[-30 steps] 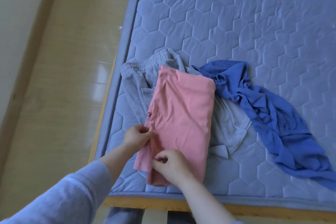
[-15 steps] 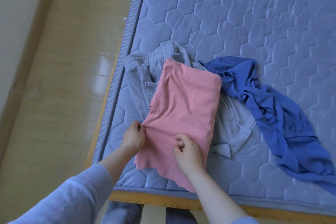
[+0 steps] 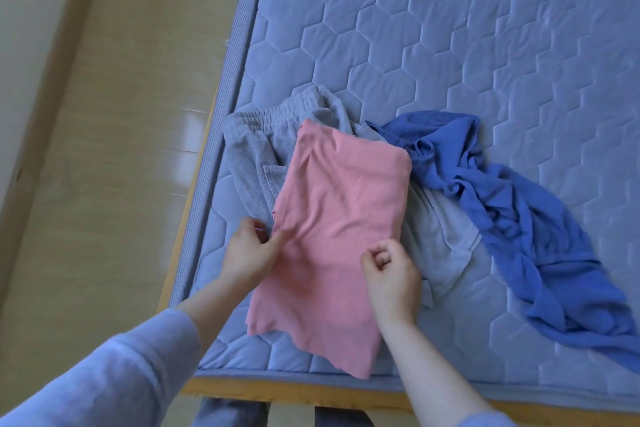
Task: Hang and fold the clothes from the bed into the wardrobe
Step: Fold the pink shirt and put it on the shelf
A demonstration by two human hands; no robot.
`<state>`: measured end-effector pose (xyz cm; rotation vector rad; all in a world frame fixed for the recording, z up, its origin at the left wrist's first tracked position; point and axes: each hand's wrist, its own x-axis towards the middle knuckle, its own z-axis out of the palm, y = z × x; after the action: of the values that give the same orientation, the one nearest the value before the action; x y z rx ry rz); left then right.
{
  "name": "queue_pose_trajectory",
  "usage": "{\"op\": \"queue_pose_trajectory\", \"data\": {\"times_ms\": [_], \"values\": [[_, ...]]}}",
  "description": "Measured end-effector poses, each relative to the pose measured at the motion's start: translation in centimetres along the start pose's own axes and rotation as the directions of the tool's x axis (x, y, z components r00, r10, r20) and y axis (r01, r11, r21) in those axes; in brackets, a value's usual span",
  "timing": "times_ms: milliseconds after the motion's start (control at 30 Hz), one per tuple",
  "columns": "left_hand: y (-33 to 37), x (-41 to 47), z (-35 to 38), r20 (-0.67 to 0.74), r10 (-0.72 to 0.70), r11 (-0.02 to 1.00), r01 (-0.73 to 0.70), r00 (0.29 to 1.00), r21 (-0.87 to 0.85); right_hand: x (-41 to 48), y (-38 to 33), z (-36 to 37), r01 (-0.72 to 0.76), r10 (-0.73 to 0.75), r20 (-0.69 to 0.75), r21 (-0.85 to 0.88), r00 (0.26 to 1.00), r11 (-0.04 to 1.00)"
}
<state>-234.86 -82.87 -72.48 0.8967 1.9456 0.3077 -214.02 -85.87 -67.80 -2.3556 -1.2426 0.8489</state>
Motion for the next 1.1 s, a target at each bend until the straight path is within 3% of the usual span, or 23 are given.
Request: {"op": "queue_pose_trajectory", "data": {"times_ms": [100,167,267,433,567,733,833,933,1100], "values": [[1.1,0.3,-0.3,-0.07,0.105,0.994,-0.102,0.992,0.05,1.2,1.2,-1.0,-0.08,0.08,-0.012,0.056,0.997,0.995],[1.6,0.9,-0.3,-0.005,0.175,0.98,-0.174,0.985,0.097,1.6,2.2,-1.3,-0.14,0.138,0.035,0.098,0.99,0.985],[2.2,1.2,0.0,0.109,0.183,0.958,-0.202,0.977,0.205,1.9,3.3,-1.7,-0.248,0.226,0.149,0.158,0.963,0.956],[3.5,1.5,0.3,0.156,0.177,0.908,-0.222,0.972,0.356,1.8,4.3,-1.7,-0.405,0.286,0.407,0.243,0.867,0.881],[4.1,1.8,0.1,0.194,0.092,0.93,-0.153,0.977,0.334,1.8,4.4,-1.4,-0.431,0.279,0.441,0.291,0.853,0.854],[3.2,1.1,0.1,0.244,0.002,0.982,-0.048,0.97,0.185,2.0,4.1,-1.4,-0.507,0.336,0.444,0.355,0.831,0.785],[2.3,0.6,-0.2,0.176,0.103,0.977,-0.133,0.979,0.164,2.4,4.1,-1.7,-0.558,0.327,0.513,0.398,0.793,0.728],[1.9,0.0,-1.4,0.097,0.268,0.952,-0.279,0.959,0.129,2.5,4.2,-2.4,-0.549,0.293,0.516,0.459,0.805,0.699],[4.4,-1.8,-3.7,-0.006,0.561,0.825,-0.559,0.828,0.088,2.1,2.8,-5.3,-0.445,0.195,0.433,0.609,0.88,0.656]]}}
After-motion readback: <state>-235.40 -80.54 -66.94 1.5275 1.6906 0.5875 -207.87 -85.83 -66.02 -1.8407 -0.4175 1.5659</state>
